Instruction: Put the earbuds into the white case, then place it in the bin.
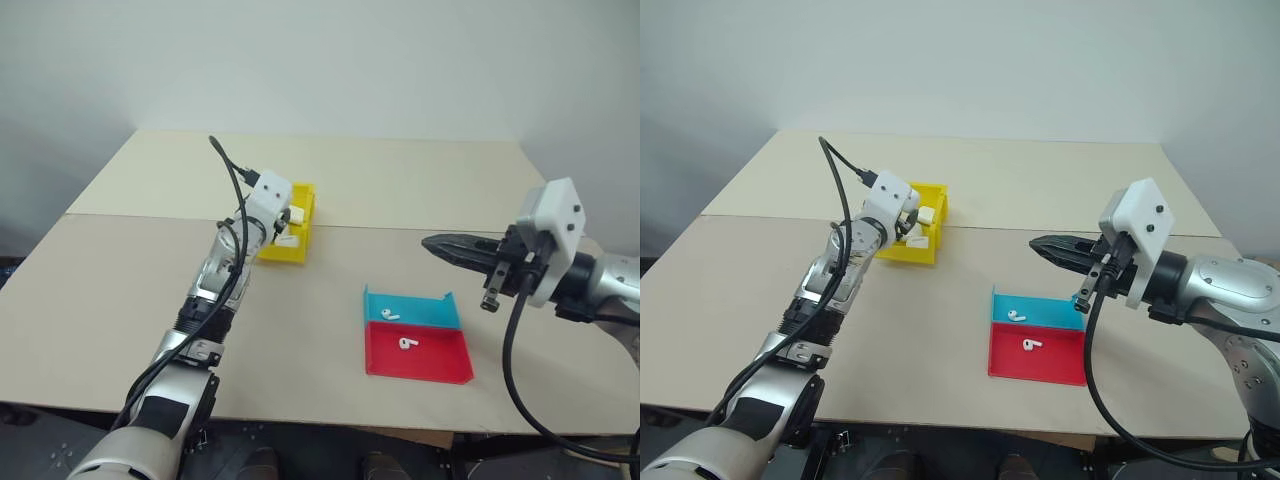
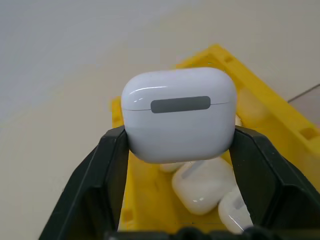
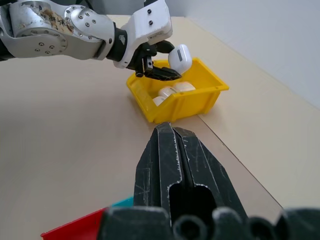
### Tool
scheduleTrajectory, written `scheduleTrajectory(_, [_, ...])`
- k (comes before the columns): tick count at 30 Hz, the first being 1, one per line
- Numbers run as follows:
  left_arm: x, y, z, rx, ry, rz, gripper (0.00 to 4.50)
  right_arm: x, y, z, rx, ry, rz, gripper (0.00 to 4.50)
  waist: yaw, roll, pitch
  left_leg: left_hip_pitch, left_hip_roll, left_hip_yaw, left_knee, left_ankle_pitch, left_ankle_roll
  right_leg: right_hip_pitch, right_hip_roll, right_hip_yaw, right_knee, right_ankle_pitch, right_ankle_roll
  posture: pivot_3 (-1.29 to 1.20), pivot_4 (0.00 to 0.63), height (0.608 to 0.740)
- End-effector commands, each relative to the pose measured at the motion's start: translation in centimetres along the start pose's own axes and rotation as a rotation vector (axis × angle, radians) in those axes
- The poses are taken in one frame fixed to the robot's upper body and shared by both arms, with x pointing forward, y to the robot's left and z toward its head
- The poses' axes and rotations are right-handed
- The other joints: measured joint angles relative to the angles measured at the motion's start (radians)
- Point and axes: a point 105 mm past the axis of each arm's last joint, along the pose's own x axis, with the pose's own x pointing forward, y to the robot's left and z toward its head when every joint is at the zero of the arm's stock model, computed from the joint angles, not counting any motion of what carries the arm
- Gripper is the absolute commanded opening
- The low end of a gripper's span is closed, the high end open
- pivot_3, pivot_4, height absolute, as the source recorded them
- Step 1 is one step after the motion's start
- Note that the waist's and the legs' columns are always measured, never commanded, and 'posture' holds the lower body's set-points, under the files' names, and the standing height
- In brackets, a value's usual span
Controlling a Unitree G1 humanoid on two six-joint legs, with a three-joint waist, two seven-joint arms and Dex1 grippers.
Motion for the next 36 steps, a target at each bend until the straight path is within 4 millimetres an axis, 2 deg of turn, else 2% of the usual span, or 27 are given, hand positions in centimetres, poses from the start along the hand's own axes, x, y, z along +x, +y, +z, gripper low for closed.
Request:
scheduleTrajectory(1, [0.0, 1.0, 2.4, -0.011, -0.059, 0.026, 4.44, -0.2, 0.1, 0.7, -0.040, 0.002, -0.010, 0.00, 0.000, 0.000, 0.000, 0.000, 0.000, 0.000, 0.000, 0.000, 0.000, 0.000, 0.000, 0.000, 0.000, 0.000, 0.000, 0.00, 0.150, 0.740])
scheduleTrajectory(7, [-0.5, 0.8, 2.8, -0.018, -0.101, 0.015, 4.48, 0.0, 0.2, 0.2, -0.048, 0.023, -0.004, 0.00, 0.000, 0.000, 0.000, 0.000, 0.000, 0.000, 0.000, 0.000, 0.000, 0.000, 0.000, 0.000, 0.000, 0.000, 0.000, 0.00, 0.150, 0.740])
scheduleTrajectory(9, [-1.5, 0.6, 3.6, -0.224, -0.170, -0.108, 4.48, -0.1, 0.2, 0.1, -0.059, 0.030, -0.002, 0.00, 0.000, 0.000, 0.000, 0.000, 0.000, 0.000, 0.000, 0.000, 0.000, 0.000, 0.000, 0.000, 0.000, 0.000, 0.000, 0.00, 0.150, 0.740])
scheduleTrajectory(11, [-3.5, 0.6, 4.5, -0.375, -0.272, -0.266, 4.48, -0.7, 0.3, -0.2, -0.087, 0.048, 0.010, 0.00, -0.002, 0.000, 0.000, 0.000, 0.000, 0.000, 0.000, 0.000, 0.000, 0.000, 0.000, 0.000, 0.000, 0.000, 0.000, 0.00, 0.150, 0.740])
scheduleTrajectory(14, [-6.5, 0.3, 4.2, -0.306, -0.326, -0.407, 4.48, -1.9, 0.2, -1.4, -0.104, 0.132, 0.048, 0.00, -0.009, 0.000, 0.000, 0.000, 0.001, 0.000, 0.000, 0.000, 0.000, 0.000, 0.000, 0.000, 0.000, 0.000, 0.000, 0.00, 0.150, 0.740])
scheduleTrajectory(20, [-12.8, 1.4, 2.0, -0.235, -0.321, -0.612, 4.48, -5.4, -0.5, -3.7, -0.066, 0.317, 0.132, 0.00, -0.013, 0.000, 0.000, 0.004, 0.001, 0.001, 0.000, 0.001, -0.001, 0.004, 0.000, 0.000, 0.001, 0.000, 0.000, 0.00, 0.150, 0.740])
scheduleTrajectory(24, [-17.6, 2.4, 0.6, -0.221, -0.310, -0.771, 4.48, -7.7, -1.3, -4.6, -0.093, 0.343, 0.114, 0.00, -0.019, 0.000, 0.000, 0.009, 0.001, 0.001, 0.000, 0.000, -0.001, 0.009, 0.000, -0.001, -0.001, 0.000, 0.000, 0.00, 0.150, 0.740])
scheduleTrajectory(28, [-22.1, 3.6, -2.1, -0.166, -0.216, -0.888, 4.48, -10.4, -1.4, -5.7, -0.112, 0.363, 0.104, 0.00, -0.024, 0.000, 0.000, 0.011, 0.002, 0.002, -0.001, 0.000, -0.001, 0.010, 0.000, -0.001, -0.002, -0.001, 0.000, 0.00, 0.150, 0.740])
scheduleTrajectory(31, [-23.8, 4.2, -3.0, -0.149, -0.163, -0.893, 4.48, -11.7, -1.5, -6.6, -0.139, 0.413, 0.105, 0.00, -0.022, 0.000, 0.000, 0.014, 0.002, 0.003, -0.001, 0.000, -0.001, 0.013, -0.001, -0.001, -0.001, -0.001, -0.001, 0.00, 0.150, 0.740])
scheduleTrajectory(36, [-24.4, 4.7, -2.6, -0.149, -0.175, -0.840, 4.48, -11.9, -1.6, -6.9, -0.132, 0.422, 0.104, 0.00, -0.020, 0.000, 0.000, 0.019, 0.003, 0.004, -0.001, 0.000, -0.001, 0.016, -0.001, 0.000, -0.002, -0.003, 0.000, 0.00, 0.150, 0.740])
